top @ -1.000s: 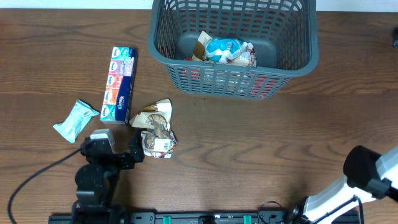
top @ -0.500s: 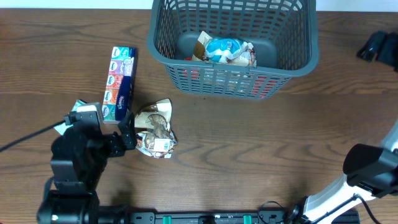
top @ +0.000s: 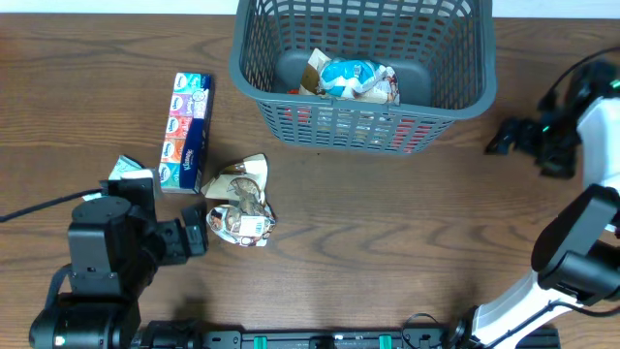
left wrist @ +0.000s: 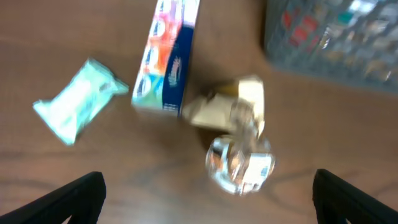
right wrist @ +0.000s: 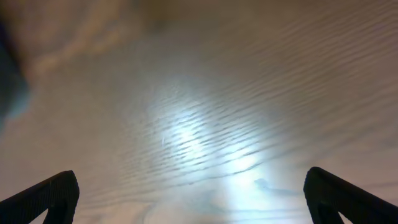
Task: Pack container
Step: 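Retract the right gripper and raise the left arm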
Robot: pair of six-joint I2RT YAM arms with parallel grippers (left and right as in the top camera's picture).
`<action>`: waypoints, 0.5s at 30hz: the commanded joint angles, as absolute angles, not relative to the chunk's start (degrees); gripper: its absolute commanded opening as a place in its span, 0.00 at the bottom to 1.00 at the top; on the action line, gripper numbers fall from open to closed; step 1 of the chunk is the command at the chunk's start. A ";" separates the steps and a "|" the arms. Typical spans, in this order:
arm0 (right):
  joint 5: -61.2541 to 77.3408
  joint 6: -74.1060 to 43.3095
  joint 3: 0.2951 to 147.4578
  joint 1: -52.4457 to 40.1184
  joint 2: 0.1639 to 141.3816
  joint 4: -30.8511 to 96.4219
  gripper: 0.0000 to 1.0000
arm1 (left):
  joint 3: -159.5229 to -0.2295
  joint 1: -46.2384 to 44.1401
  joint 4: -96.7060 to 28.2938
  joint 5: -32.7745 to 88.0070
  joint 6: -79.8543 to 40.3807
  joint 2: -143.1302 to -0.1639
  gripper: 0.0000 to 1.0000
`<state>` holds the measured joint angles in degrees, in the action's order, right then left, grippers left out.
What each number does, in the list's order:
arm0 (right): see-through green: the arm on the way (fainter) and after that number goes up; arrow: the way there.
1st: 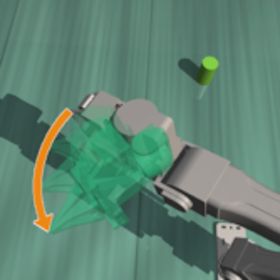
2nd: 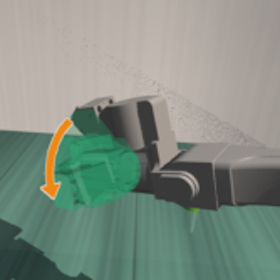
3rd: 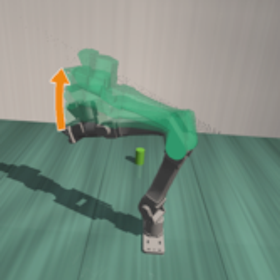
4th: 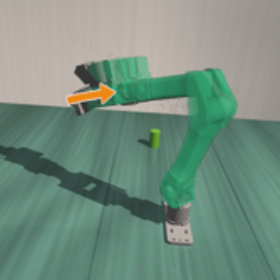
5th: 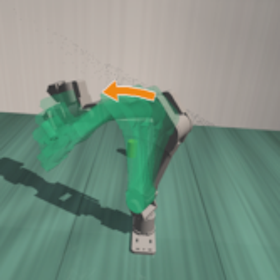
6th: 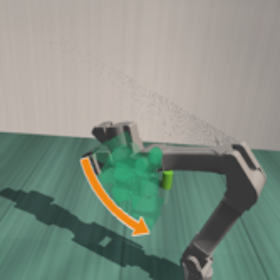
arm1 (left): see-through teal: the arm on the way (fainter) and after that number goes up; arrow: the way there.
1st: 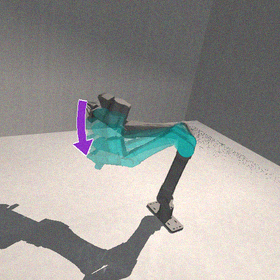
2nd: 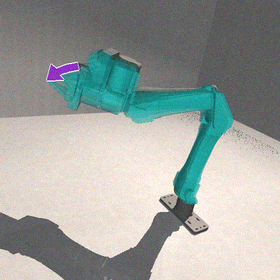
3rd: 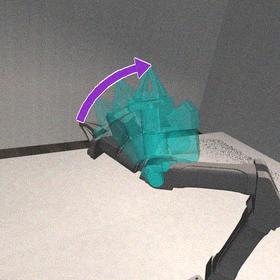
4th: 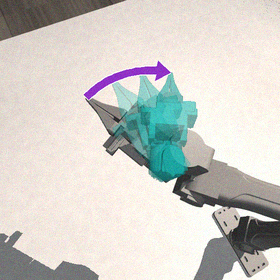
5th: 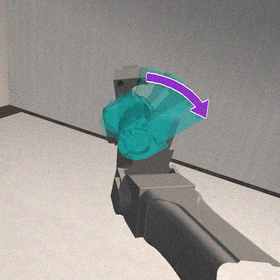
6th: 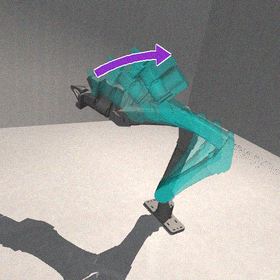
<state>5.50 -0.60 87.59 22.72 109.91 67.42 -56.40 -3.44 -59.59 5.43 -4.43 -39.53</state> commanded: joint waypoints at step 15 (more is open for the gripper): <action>7.05 -0.34 80.99 18.26 109.84 63.35 0.99 | -74.72 -5.54 -76.36 5.89 -5.02 -69.78 0.99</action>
<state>6.68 -0.60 81.14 19.20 109.93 63.44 -73.28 -4.12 -76.03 6.44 -4.49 -67.26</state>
